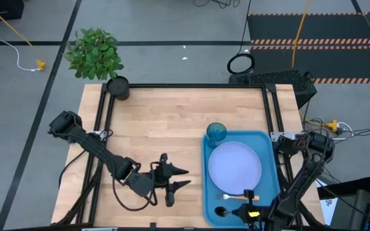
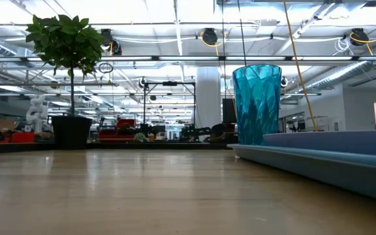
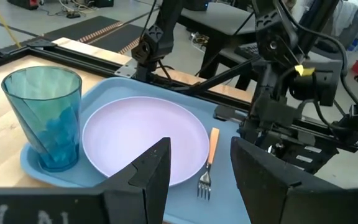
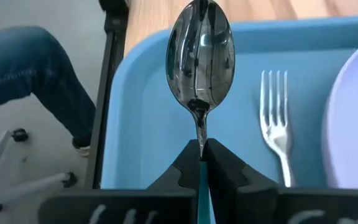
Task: Pick and place plate/cup/fork/spoon on tray
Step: Put the blue spoon on the blue tray at the left side of the orange fork
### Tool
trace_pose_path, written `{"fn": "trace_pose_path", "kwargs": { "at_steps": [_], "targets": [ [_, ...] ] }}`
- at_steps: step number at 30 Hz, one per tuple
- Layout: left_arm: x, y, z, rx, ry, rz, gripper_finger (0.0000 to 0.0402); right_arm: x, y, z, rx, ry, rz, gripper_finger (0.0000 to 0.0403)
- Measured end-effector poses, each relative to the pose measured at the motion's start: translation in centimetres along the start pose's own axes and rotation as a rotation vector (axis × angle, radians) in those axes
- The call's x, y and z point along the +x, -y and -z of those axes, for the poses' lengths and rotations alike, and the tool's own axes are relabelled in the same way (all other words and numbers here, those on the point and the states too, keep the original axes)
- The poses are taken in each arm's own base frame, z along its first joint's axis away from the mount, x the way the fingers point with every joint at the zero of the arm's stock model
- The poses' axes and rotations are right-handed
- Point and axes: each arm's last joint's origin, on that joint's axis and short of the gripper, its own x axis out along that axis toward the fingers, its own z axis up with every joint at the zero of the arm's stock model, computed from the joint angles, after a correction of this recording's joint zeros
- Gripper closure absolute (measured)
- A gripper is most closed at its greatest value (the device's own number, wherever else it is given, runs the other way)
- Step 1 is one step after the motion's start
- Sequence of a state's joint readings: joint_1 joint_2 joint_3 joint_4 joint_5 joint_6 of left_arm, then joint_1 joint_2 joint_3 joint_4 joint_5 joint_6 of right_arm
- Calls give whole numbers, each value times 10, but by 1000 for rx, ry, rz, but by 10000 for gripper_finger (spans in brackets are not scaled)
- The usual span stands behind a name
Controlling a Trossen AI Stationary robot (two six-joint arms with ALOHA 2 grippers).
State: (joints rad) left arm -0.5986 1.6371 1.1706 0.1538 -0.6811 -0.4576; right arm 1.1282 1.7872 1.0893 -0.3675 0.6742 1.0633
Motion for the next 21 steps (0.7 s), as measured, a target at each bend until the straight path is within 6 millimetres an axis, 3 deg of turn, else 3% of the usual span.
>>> {"fn": "trace_pose_path", "kwargs": {
  "at_steps": [21],
  "targets": [
    [5,-4,1,21,-5,-18,231,23,-2,20,-85,-72,32,401]
  ]
}}
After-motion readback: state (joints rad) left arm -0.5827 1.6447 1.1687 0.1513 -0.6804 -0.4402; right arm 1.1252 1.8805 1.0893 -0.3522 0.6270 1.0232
